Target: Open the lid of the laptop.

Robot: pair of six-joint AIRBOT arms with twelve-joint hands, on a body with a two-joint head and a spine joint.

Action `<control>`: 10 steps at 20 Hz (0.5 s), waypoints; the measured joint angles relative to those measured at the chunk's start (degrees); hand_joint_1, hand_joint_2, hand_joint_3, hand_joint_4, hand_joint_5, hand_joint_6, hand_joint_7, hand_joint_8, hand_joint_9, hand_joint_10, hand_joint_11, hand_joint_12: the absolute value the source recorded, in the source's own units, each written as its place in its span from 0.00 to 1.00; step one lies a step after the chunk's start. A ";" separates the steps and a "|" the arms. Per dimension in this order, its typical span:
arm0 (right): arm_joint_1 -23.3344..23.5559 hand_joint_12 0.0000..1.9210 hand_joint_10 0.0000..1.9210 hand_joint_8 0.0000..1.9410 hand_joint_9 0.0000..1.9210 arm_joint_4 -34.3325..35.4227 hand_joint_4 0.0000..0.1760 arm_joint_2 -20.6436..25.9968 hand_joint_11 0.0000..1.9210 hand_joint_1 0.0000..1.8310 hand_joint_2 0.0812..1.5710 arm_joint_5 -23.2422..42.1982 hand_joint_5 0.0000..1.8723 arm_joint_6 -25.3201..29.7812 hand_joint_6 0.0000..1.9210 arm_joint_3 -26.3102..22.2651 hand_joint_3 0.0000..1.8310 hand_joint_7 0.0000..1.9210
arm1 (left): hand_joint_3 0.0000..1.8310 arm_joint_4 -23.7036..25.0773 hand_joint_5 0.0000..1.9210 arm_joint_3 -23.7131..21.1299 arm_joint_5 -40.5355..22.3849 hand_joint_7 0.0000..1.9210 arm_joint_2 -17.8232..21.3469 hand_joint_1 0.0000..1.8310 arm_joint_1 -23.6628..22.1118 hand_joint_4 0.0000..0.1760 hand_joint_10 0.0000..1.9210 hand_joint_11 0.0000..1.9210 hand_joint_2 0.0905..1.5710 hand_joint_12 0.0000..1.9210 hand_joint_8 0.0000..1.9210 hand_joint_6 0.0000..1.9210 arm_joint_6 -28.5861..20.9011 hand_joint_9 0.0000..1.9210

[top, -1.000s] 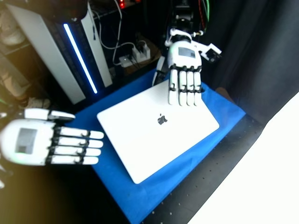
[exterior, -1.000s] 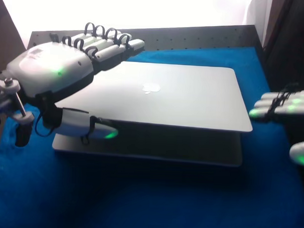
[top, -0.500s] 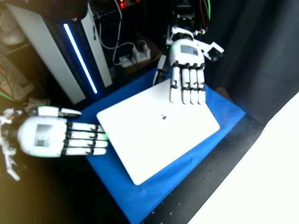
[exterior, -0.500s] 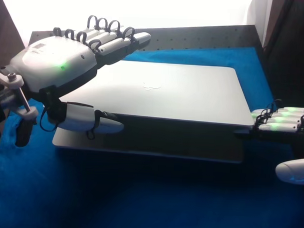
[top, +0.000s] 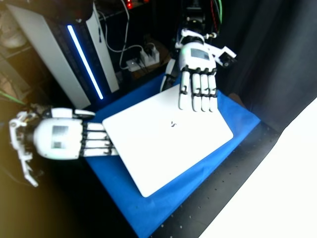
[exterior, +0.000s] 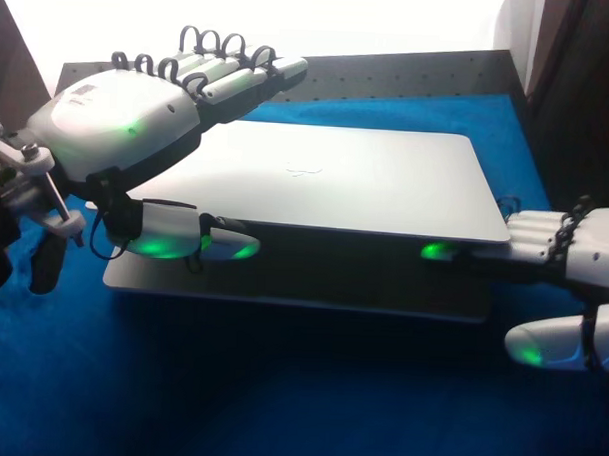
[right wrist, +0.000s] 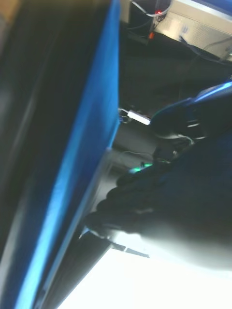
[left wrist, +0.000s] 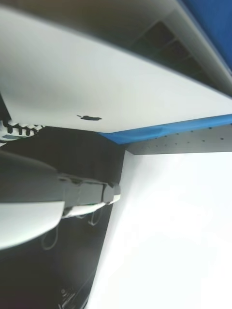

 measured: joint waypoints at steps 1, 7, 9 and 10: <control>0.00 0.00 0.00 0.00 0.00 -0.46 0.00 -0.90 0.00 0.00 0.95 -0.17 0.00 0.20 0.00 0.33 0.00 0.00 | 0.00 0.07 0.00 0.11 -0.04 0.00 -0.24 0.39 -0.17 0.64 0.00 0.00 0.66 0.00 0.00 0.00 0.07 0.00; 0.28 0.00 0.00 0.00 0.00 -3.50 0.00 -2.16 0.00 0.00 0.95 -1.33 0.03 1.99 0.01 1.01 0.00 0.01 | 0.01 0.00 0.00 1.60 0.00 0.00 -0.74 0.28 -2.03 0.83 0.00 0.00 0.70 0.00 0.00 0.00 0.15 0.00; 0.28 0.01 0.00 0.01 0.01 -3.78 0.00 -2.23 0.01 0.00 0.95 -1.51 0.04 2.21 0.01 1.01 0.00 0.02 | 0.00 0.15 0.00 4.02 1.90 0.00 -2.21 0.35 -5.35 0.73 0.00 0.00 0.69 0.00 0.00 0.00 0.02 0.00; 0.28 0.01 0.00 0.00 0.00 -3.82 0.00 -2.34 0.01 0.00 0.94 -1.60 0.05 2.21 0.01 1.01 0.00 0.02 | 0.00 0.00 0.00 5.49 2.71 0.00 -3.30 0.41 -7.23 0.57 0.00 0.00 0.65 0.00 0.00 0.00 -0.31 0.00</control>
